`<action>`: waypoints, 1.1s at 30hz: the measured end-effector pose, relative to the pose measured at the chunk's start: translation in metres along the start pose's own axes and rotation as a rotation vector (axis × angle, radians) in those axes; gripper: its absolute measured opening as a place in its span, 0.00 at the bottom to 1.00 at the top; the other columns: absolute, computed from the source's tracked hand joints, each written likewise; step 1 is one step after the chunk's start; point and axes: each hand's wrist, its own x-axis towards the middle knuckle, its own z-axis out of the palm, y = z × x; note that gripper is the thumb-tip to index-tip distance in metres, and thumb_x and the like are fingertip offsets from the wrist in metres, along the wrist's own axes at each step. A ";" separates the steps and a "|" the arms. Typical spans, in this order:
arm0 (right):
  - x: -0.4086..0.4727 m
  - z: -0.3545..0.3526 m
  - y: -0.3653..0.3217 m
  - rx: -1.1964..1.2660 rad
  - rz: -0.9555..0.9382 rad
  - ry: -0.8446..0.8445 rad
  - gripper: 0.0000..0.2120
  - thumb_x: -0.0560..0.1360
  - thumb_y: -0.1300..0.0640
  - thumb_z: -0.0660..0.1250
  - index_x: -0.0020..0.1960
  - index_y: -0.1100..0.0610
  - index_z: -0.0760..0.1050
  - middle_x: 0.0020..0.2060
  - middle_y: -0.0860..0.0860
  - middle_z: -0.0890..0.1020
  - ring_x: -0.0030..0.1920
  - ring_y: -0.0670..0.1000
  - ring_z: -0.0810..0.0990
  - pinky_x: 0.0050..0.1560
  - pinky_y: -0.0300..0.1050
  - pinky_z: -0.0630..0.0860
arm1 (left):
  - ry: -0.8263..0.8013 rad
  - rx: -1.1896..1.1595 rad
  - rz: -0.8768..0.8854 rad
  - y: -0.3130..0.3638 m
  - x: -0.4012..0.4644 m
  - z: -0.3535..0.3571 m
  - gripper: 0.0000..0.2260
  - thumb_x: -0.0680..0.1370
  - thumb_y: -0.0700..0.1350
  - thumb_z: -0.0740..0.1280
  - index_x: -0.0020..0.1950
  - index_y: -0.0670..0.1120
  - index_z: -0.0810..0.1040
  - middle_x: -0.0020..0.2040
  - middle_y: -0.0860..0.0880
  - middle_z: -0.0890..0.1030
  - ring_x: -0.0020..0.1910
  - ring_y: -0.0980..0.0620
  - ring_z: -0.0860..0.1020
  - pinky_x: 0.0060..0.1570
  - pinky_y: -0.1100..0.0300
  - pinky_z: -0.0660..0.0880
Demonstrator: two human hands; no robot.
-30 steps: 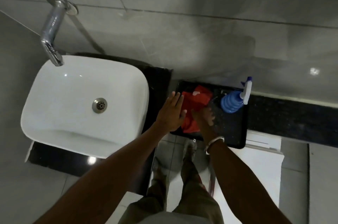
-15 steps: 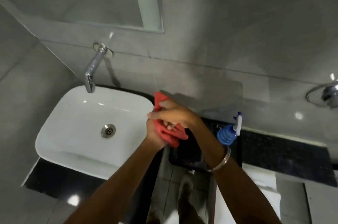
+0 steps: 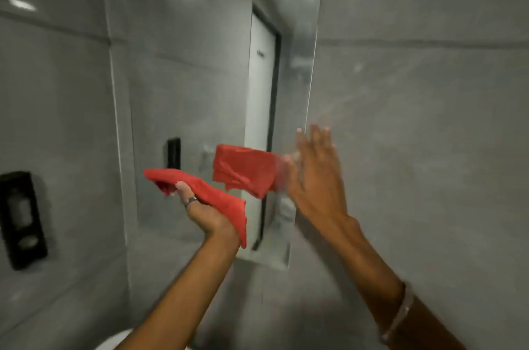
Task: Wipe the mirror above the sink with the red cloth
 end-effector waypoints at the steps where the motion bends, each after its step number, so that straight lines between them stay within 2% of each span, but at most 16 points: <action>1: 0.030 -0.017 0.003 -0.105 -0.002 0.111 0.33 0.85 0.42 0.48 0.85 0.56 0.59 0.86 0.57 0.53 0.87 0.60 0.47 0.86 0.62 0.49 | -0.062 0.007 0.125 0.008 0.017 0.033 0.28 0.84 0.63 0.53 0.79 0.50 0.68 0.72 0.48 0.78 0.65 0.54 0.80 0.71 0.54 0.73; 3: 0.072 -0.044 0.014 -0.296 0.012 0.254 0.33 0.84 0.41 0.46 0.85 0.55 0.56 0.86 0.58 0.51 0.86 0.62 0.48 0.85 0.64 0.46 | -0.133 0.330 0.429 0.017 0.045 0.093 0.28 0.85 0.60 0.51 0.84 0.51 0.55 0.83 0.49 0.62 0.73 0.68 0.68 0.73 0.73 0.62; 4: 0.089 -0.055 0.022 -0.355 0.007 0.289 0.33 0.85 0.41 0.46 0.86 0.54 0.53 0.86 0.58 0.49 0.86 0.62 0.46 0.85 0.66 0.45 | -0.143 0.565 0.571 0.018 0.058 0.116 0.29 0.85 0.60 0.50 0.85 0.52 0.48 0.85 0.50 0.52 0.77 0.70 0.58 0.74 0.77 0.53; 5: 0.107 -0.065 0.029 -0.390 0.009 0.309 0.33 0.85 0.41 0.47 0.86 0.53 0.49 0.86 0.57 0.46 0.86 0.61 0.44 0.85 0.67 0.45 | -0.159 0.780 0.727 0.016 0.074 0.134 0.30 0.85 0.60 0.48 0.84 0.54 0.43 0.86 0.51 0.45 0.81 0.66 0.50 0.78 0.72 0.46; 6: 0.117 -0.070 0.038 -0.421 0.007 0.321 0.33 0.86 0.41 0.48 0.87 0.52 0.47 0.86 0.56 0.44 0.86 0.60 0.41 0.84 0.68 0.45 | -0.174 1.050 0.874 0.012 0.089 0.147 0.29 0.86 0.60 0.48 0.83 0.55 0.39 0.85 0.51 0.40 0.84 0.58 0.44 0.83 0.59 0.43; 7: 0.124 -0.072 0.045 -0.452 -0.004 0.336 0.33 0.86 0.40 0.47 0.87 0.51 0.45 0.86 0.55 0.42 0.86 0.59 0.40 0.84 0.68 0.45 | -0.151 1.274 1.021 0.010 0.106 0.161 0.29 0.86 0.59 0.48 0.83 0.54 0.37 0.85 0.50 0.39 0.85 0.51 0.42 0.84 0.46 0.43; 8: 0.129 -0.070 0.052 -0.486 -0.023 0.363 0.34 0.85 0.39 0.46 0.87 0.50 0.44 0.87 0.55 0.42 0.87 0.59 0.40 0.84 0.68 0.45 | -0.136 1.416 1.112 0.011 0.121 0.175 0.29 0.86 0.58 0.47 0.83 0.54 0.38 0.85 0.48 0.40 0.85 0.46 0.42 0.83 0.39 0.44; 10: 0.133 -0.062 0.063 -0.538 -0.056 0.418 0.35 0.84 0.37 0.43 0.87 0.50 0.44 0.87 0.54 0.44 0.87 0.58 0.42 0.84 0.67 0.45 | -0.127 1.437 1.134 0.016 0.136 0.201 0.29 0.85 0.60 0.45 0.83 0.54 0.39 0.86 0.46 0.43 0.85 0.42 0.42 0.82 0.35 0.44; 13: 0.141 -0.057 0.069 -0.555 -0.061 0.472 0.35 0.84 0.35 0.41 0.87 0.50 0.45 0.87 0.53 0.46 0.87 0.58 0.45 0.84 0.67 0.46 | -0.127 1.400 1.108 0.031 0.139 0.250 0.31 0.83 0.63 0.41 0.84 0.54 0.41 0.86 0.46 0.44 0.85 0.41 0.42 0.81 0.34 0.41; 16: 0.140 -0.054 0.070 -0.564 -0.088 0.504 0.34 0.84 0.36 0.41 0.87 0.49 0.45 0.87 0.53 0.46 0.87 0.58 0.45 0.84 0.66 0.46 | -0.136 1.399 1.094 0.041 0.122 0.303 0.30 0.85 0.62 0.44 0.84 0.54 0.41 0.86 0.46 0.43 0.84 0.40 0.42 0.80 0.32 0.40; 18: 0.140 -0.053 0.071 -0.564 -0.099 0.519 0.34 0.85 0.37 0.42 0.87 0.49 0.44 0.87 0.53 0.46 0.87 0.58 0.45 0.84 0.66 0.46 | -0.240 1.443 1.163 0.039 0.108 0.323 0.30 0.85 0.61 0.45 0.85 0.54 0.41 0.86 0.46 0.41 0.84 0.40 0.40 0.80 0.32 0.40; 21: 0.142 -0.053 0.073 -0.582 -0.095 0.529 0.34 0.85 0.37 0.43 0.87 0.49 0.44 0.87 0.52 0.45 0.87 0.57 0.44 0.85 0.66 0.45 | -0.406 1.537 1.359 0.030 0.098 0.329 0.31 0.84 0.63 0.43 0.85 0.53 0.41 0.85 0.46 0.39 0.84 0.41 0.38 0.80 0.33 0.39; 24: 0.143 -0.050 0.074 -0.590 -0.094 0.542 0.33 0.85 0.38 0.42 0.87 0.49 0.45 0.87 0.52 0.45 0.87 0.57 0.44 0.85 0.64 0.43 | -0.586 1.544 1.531 0.009 0.091 0.308 0.31 0.84 0.64 0.45 0.85 0.53 0.44 0.86 0.46 0.41 0.84 0.41 0.39 0.80 0.32 0.41; 28: 0.138 -0.053 0.074 -0.578 -0.092 0.516 0.32 0.86 0.40 0.44 0.87 0.50 0.46 0.87 0.52 0.45 0.87 0.56 0.43 0.85 0.62 0.42 | -0.830 1.564 1.715 -0.017 0.099 0.212 0.30 0.85 0.63 0.48 0.85 0.53 0.49 0.86 0.47 0.45 0.85 0.42 0.43 0.79 0.30 0.46; 31: 0.131 -0.054 0.072 -0.565 -0.097 0.501 0.33 0.85 0.39 0.43 0.87 0.49 0.45 0.87 0.52 0.46 0.87 0.56 0.44 0.85 0.62 0.43 | -0.774 1.614 1.627 -0.006 0.132 0.157 0.30 0.84 0.65 0.45 0.85 0.56 0.48 0.86 0.48 0.44 0.85 0.43 0.44 0.78 0.29 0.47; 33: 0.131 -0.054 0.071 -0.555 -0.100 0.503 0.33 0.85 0.39 0.41 0.87 0.50 0.46 0.87 0.53 0.47 0.87 0.57 0.45 0.85 0.63 0.43 | -0.646 1.596 1.478 0.013 0.149 0.173 0.30 0.84 0.65 0.43 0.84 0.58 0.44 0.86 0.50 0.41 0.85 0.45 0.41 0.80 0.31 0.44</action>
